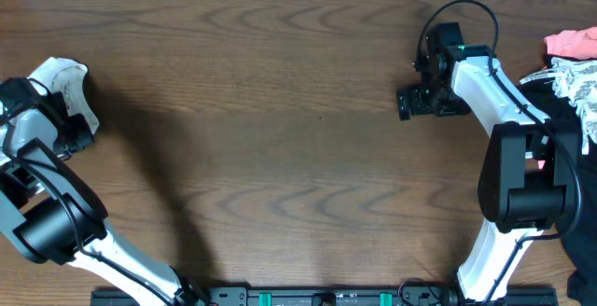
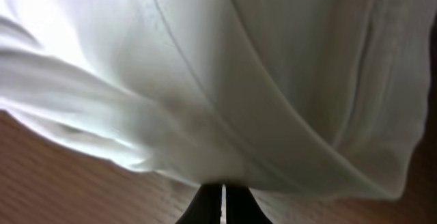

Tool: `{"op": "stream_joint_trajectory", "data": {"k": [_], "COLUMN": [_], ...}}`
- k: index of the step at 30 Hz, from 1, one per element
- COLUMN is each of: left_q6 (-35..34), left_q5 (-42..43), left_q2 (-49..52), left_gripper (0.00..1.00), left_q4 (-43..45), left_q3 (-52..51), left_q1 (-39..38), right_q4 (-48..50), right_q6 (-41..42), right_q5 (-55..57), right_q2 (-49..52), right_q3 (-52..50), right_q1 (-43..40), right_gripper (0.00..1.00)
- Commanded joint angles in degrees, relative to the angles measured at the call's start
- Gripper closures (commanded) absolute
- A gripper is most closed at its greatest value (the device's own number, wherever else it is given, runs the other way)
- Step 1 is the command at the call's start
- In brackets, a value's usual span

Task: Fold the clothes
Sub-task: 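Lower the bundle at the left corner and press it flat, left gripper, then open the left gripper and raise it off the bundle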

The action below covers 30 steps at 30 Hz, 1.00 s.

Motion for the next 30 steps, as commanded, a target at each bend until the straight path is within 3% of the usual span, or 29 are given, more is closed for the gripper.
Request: {"op": "stream_joint_trajectory", "data": {"k": [1,6,13,23,30], "left_q6": [0.76,0.79,0.61,0.48,-8.02], "left_q5": [-0.87,-0.35,7.02,7.72,8.00], "left_q2": [2.16,4.39,5.03,6.82,4.26], "left_gripper": [0.94,0.94,0.94,0.94,0.94], "left_q4": [1.81,6.58,16.50,33.35,34.62], "left_q3": [-0.07,-0.07,-0.07,-0.07,3.02], "left_q1": [-0.92,-2.64,-5.16,-6.75,-6.67], "right_q4": [0.13,0.13,0.13,0.13,0.13], "right_q6": [0.79,0.79,0.79,0.79,0.79], "right_q5": [0.39,0.39,0.39,0.39,0.39], "right_q2": [0.39,0.39,0.39,0.39,0.39], "right_q3": [-0.33,-0.33,-0.33,-0.33,-0.33], "right_q1": [-0.37,-0.37,-0.37,-0.33,-0.33], "right_gripper": [0.01,0.01,0.01,0.01,0.01]}}
